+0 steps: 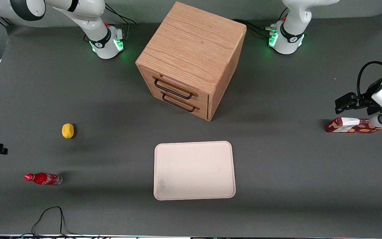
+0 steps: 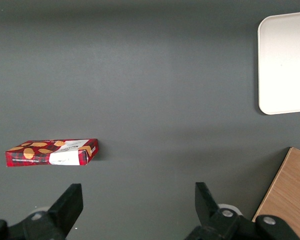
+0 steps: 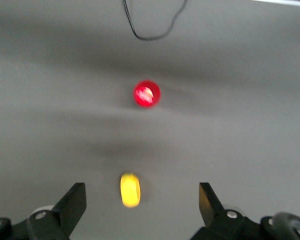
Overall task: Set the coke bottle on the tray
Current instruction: 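Lower the right gripper over the bottle's body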
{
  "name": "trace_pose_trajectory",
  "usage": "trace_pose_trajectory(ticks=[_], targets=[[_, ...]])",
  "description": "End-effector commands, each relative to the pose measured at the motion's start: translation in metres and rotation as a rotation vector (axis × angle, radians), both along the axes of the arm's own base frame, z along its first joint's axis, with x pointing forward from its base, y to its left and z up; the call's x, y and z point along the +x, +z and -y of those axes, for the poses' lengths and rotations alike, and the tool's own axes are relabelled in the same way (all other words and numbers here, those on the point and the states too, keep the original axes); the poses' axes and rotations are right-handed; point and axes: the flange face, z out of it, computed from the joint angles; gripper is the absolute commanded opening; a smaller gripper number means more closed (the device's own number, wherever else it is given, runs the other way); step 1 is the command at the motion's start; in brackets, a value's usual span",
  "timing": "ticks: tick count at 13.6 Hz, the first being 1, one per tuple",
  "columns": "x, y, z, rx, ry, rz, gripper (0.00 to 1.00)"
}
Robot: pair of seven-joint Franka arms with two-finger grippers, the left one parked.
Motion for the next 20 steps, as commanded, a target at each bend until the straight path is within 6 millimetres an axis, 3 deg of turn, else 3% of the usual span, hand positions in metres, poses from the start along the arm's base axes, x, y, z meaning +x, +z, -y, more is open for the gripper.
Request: trace_pose_trajectory(ticks=[1,4,7,10,14,20], targets=[[0.027,-0.029,-0.019,-0.029,0.052,0.036,1.0],[0.036,-0.052,-0.018,-0.03,0.057,0.043,1.0],[0.038,-0.087,-0.005,-0.023,0.074,0.011,1.0],[0.04,-0.11,0.001,-0.023,0.09,-0.008,1.0],[0.043,-0.127,0.01,-0.026,0.118,0.006,1.0],[0.052,-0.133,0.0,-0.032,0.121,0.054,1.0]])
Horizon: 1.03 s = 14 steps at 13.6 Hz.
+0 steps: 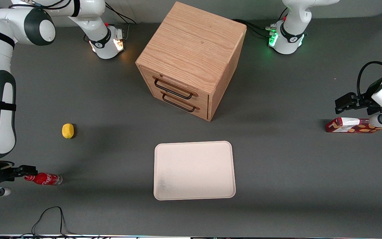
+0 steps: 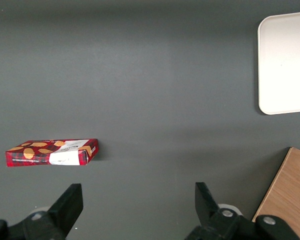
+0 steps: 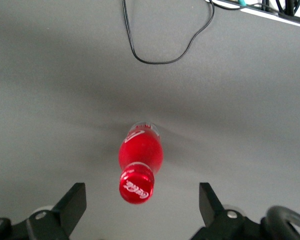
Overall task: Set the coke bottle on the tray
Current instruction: 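Lower the right gripper over the bottle's body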
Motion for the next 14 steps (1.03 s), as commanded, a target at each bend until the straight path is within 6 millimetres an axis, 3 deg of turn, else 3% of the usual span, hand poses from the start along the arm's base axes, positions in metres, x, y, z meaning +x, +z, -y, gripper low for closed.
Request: trace_pose_trajectory(ticks=[1,6,8,10,12,14], targets=[[0.008,-0.003,-0.002,-0.017,0.02,0.025,1.0],[0.012,-0.012,-0.009,-0.018,0.028,0.033,0.99],[0.012,-0.014,-0.011,-0.016,0.02,0.034,0.94],[0.012,-0.016,-0.009,-0.016,0.019,0.035,0.79],[0.012,-0.014,-0.009,-0.017,0.022,0.036,0.54],[0.011,-0.017,-0.004,-0.016,0.018,0.032,0.36]])
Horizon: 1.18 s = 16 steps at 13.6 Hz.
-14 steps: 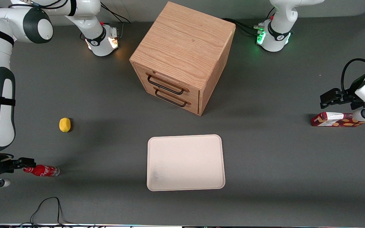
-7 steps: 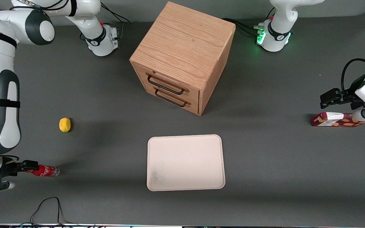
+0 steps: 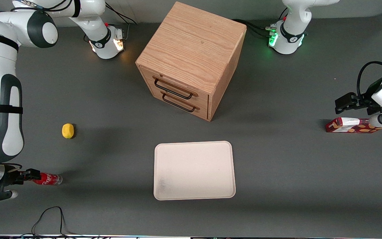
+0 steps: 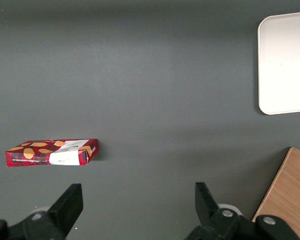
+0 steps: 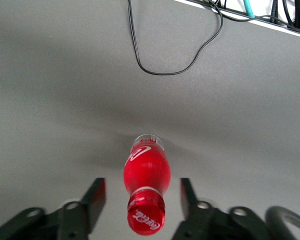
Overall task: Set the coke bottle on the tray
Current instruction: 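Lower the right gripper over the bottle's body, then close the right gripper on the red bottle and lift it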
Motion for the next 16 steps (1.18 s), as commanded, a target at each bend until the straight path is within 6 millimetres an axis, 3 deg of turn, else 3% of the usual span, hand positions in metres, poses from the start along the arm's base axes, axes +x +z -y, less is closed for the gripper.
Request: trace_pose_trajectory(ticks=[1,3,6,10,13,16], targets=[[0.004,-0.001,0.004,-0.014,0.003,0.013,0.26],[0.004,-0.001,0.004,-0.014,0.001,0.013,0.01],[0.004,0.0,0.003,-0.012,0.001,0.012,0.0],[-0.002,0.024,-0.002,-0.003,0.003,-0.023,0.0],[-0.015,0.062,-0.009,0.011,0.005,-0.067,0.0],[-0.034,0.118,-0.015,0.02,0.008,-0.091,0.0]])
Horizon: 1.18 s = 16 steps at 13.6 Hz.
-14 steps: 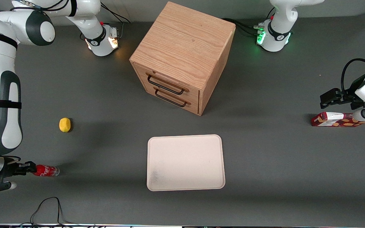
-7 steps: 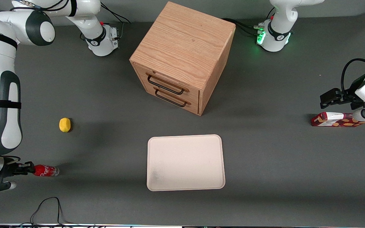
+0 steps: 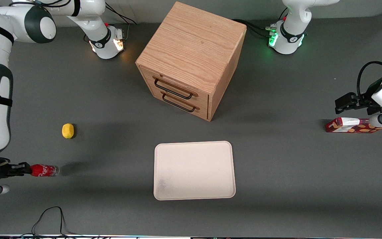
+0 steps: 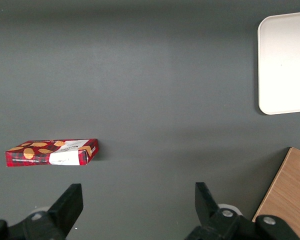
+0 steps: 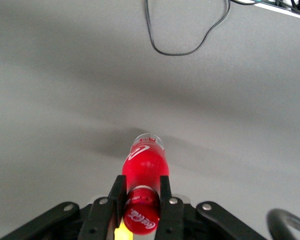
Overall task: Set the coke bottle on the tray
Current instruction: 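Close the right gripper on the red bottle and lift it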
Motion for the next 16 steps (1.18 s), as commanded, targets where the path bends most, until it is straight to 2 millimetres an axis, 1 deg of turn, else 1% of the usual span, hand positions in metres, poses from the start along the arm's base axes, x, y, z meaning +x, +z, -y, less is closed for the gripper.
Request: trace_pose_trajectory(ticks=[1,2,3,5,6,8,9,11,13,14,16], targets=[[-0.024,0.073,-0.007,-0.004,0.004,-0.004,0.0],[-0.035,0.099,-0.009,-0.004,0.004,-0.003,0.0],[-0.045,0.12,-0.011,-0.004,0.003,-0.003,0.0],[-0.064,0.167,-0.02,-0.005,0.01,0.025,0.0],[-0.071,0.183,-0.024,-0.004,0.015,0.033,0.0],[-0.076,0.193,-0.034,0.005,0.028,0.029,0.0],[-0.075,0.193,-0.04,0.011,0.037,0.032,0.0],[-0.068,0.191,-0.068,0.035,0.057,0.043,0.0],[-0.06,0.199,-0.111,0.057,0.059,0.087,0.0],[-0.05,0.185,-0.138,0.067,0.047,0.089,0.0],[-0.035,0.17,-0.194,0.08,0.108,0.127,0.0]])
